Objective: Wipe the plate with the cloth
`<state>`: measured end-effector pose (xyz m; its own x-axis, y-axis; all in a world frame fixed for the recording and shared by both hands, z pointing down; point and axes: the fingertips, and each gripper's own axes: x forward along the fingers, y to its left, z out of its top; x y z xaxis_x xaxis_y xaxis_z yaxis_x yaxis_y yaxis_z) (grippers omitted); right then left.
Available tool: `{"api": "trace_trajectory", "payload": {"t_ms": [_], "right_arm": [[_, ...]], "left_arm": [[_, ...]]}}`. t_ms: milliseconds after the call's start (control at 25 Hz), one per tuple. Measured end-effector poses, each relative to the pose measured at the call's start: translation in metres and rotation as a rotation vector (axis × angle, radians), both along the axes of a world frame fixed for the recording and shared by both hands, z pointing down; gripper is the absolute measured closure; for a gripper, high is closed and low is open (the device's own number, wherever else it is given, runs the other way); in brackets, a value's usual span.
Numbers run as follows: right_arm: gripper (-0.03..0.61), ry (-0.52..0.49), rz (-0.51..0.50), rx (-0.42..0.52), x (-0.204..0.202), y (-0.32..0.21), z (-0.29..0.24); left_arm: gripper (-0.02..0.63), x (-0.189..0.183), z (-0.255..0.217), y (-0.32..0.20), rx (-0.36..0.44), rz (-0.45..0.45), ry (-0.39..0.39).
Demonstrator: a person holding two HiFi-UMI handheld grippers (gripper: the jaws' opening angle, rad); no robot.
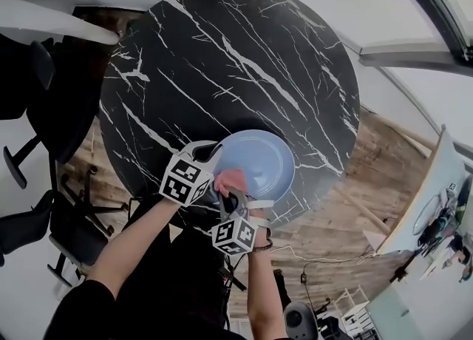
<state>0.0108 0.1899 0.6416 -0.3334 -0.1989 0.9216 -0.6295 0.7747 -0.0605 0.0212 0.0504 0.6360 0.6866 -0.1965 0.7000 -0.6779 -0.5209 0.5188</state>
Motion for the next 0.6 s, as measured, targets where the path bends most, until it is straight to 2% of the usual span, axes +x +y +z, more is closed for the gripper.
{"api": "trace_trajectory", "payload": {"t_ms": [240, 400, 600], "right_arm": [[0.561, -0.007, 0.001, 0.019, 0.004, -0.006, 0.001], [0.561, 0.017, 0.030, 0.032, 0.017, -0.024, -0.005], [0.561, -0.002, 0.078, 0.032, 0.027, -0.046, -0.006]], "left_arm": [[0.598, 0.001, 0.001, 0.001, 0.025, 0.040, -0.018], [0.595, 0.002, 0.000, 0.002, 0.031, 0.045, -0.020], [0.595, 0.001, 0.000, 0.001, 0.038, 0.050, -0.023]]}}
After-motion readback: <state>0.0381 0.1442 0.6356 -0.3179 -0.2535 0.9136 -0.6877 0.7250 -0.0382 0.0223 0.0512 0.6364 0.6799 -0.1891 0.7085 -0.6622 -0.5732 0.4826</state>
